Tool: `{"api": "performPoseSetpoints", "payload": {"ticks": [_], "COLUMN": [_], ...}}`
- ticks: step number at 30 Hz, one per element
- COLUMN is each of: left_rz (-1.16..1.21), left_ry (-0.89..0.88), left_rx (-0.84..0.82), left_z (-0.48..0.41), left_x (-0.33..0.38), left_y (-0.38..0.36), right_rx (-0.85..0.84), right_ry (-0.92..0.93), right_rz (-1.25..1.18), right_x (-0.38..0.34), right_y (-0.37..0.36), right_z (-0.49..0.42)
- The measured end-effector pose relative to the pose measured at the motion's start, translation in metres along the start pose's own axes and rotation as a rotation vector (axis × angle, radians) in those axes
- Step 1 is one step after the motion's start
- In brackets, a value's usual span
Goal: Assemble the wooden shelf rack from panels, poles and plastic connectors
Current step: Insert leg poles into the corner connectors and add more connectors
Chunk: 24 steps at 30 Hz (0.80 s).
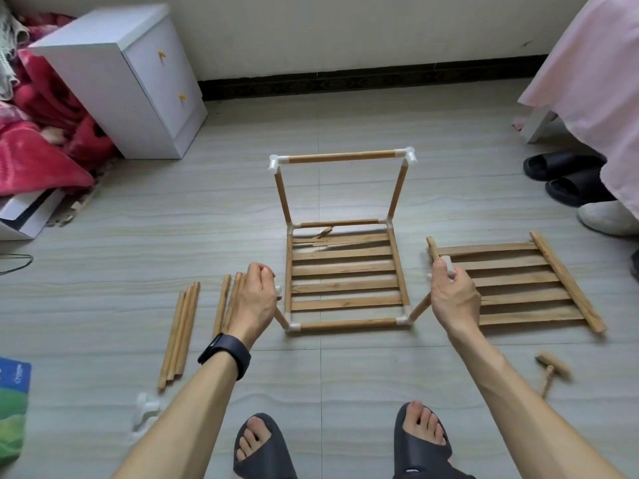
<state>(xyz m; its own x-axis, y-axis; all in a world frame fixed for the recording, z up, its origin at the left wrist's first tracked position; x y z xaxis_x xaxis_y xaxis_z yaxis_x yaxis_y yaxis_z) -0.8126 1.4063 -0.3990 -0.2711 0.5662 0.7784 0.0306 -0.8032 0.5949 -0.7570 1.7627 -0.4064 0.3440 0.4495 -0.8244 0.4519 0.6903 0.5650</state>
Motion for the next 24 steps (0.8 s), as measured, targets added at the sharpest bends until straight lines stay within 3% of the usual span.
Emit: {"api": "performPoseSetpoints", "payload": {"ticks": [11,24], "left_rz": [0.038,-0.006], "left_ry": [0.033,0.122], "left_rx": [0.045,0.056], "left_z": [0.017,-0.053], "left_x": [-0.014,0.015], "left_y": [0.007,0.007], "right_rx": [-0.039,-0.109], "right_ry": [0.0,-0.025], "right_rz": [0.001,-0.077], "right_x": [0.004,-0.018], "right_y": [0.008,-0.029], "right_z": [0.02,-0.039]}}
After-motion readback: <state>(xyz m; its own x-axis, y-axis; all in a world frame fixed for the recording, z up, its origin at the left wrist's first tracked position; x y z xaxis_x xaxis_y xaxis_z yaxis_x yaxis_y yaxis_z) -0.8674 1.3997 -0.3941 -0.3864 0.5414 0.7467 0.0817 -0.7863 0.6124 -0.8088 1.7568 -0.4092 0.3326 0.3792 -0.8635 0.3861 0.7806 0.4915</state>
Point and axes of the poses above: each hand's wrist, its own z-axis away from the middle knuckle, its own y-axis out of the back of the hand, x = y × z, the point moved 5 cm from there along -z, towards the middle knuckle, and after that the axes turned 8 degrees about y, right-handed, at the moved point
